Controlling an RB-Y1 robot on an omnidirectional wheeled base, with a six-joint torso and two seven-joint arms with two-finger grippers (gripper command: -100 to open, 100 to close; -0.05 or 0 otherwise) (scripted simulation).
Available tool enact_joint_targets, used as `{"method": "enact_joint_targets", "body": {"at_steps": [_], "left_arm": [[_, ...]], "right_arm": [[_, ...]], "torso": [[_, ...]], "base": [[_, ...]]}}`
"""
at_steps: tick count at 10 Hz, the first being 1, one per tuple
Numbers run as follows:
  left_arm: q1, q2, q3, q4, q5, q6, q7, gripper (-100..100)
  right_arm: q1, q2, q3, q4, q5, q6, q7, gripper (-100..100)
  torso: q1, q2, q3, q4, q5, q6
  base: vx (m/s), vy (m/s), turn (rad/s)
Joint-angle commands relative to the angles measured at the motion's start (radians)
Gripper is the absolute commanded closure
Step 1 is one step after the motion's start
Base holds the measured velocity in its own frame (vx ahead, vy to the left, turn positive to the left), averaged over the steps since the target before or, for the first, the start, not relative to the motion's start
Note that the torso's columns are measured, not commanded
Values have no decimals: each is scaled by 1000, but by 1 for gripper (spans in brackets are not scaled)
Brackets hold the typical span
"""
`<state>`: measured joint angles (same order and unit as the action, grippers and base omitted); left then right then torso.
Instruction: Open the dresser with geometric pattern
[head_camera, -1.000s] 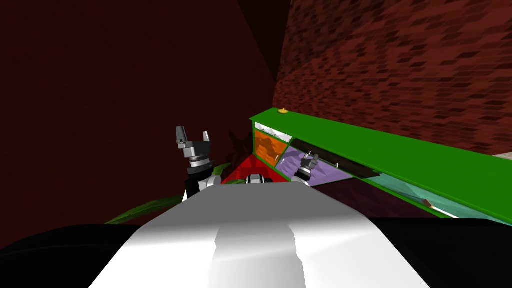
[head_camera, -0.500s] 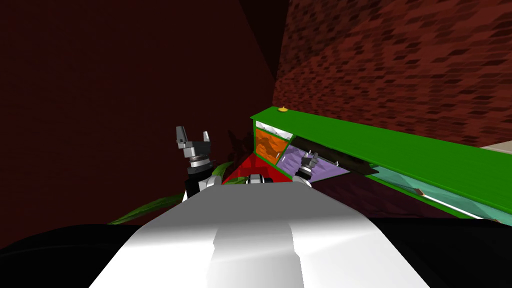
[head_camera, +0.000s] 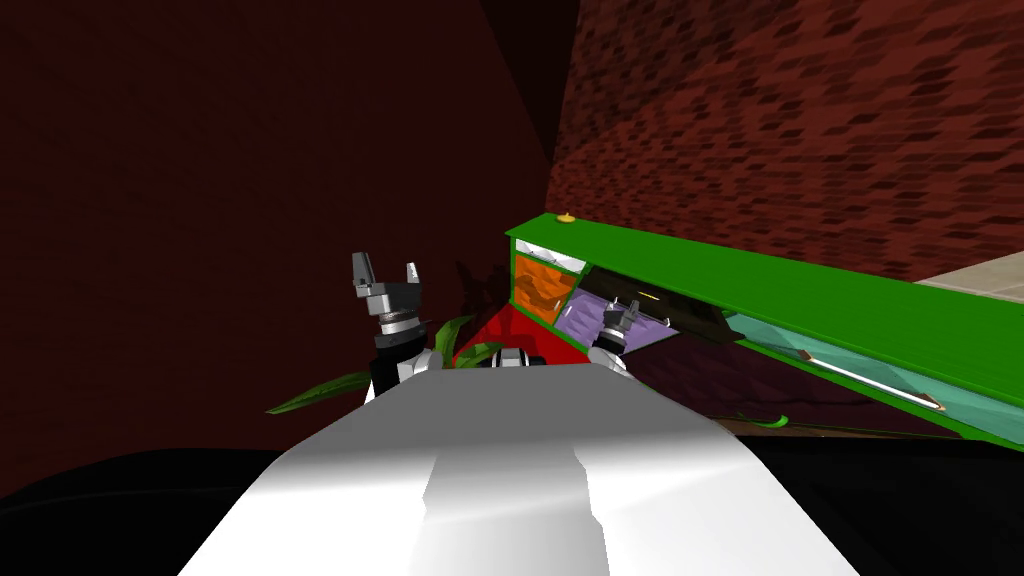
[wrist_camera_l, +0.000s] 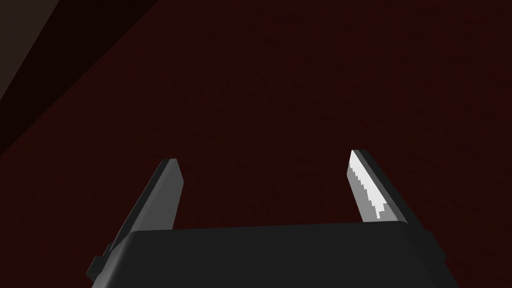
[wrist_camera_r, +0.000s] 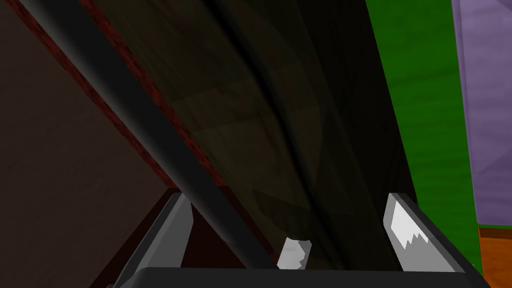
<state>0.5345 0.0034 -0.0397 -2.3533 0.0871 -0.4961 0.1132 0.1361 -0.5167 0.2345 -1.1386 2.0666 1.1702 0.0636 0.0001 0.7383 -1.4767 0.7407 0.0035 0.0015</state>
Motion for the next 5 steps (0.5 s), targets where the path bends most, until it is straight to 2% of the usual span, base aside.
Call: {"method": "enact_joint_targets", "body": {"at_steps": [1,5], "left_arm": [[0,0,0,0,0,0,0,0],[0,0,0,0,0,0,0,0]], "right_arm": [[-34,-46,-28,-25,-41,-64,19,-100],[-70,-94,-55,-45,-86,-132,34,-100]], "torso": [[2,2,1,1,1,0],[12,11,6,9,10,0]], "base": [[-63,39,-2],[-63,53,2]]}}
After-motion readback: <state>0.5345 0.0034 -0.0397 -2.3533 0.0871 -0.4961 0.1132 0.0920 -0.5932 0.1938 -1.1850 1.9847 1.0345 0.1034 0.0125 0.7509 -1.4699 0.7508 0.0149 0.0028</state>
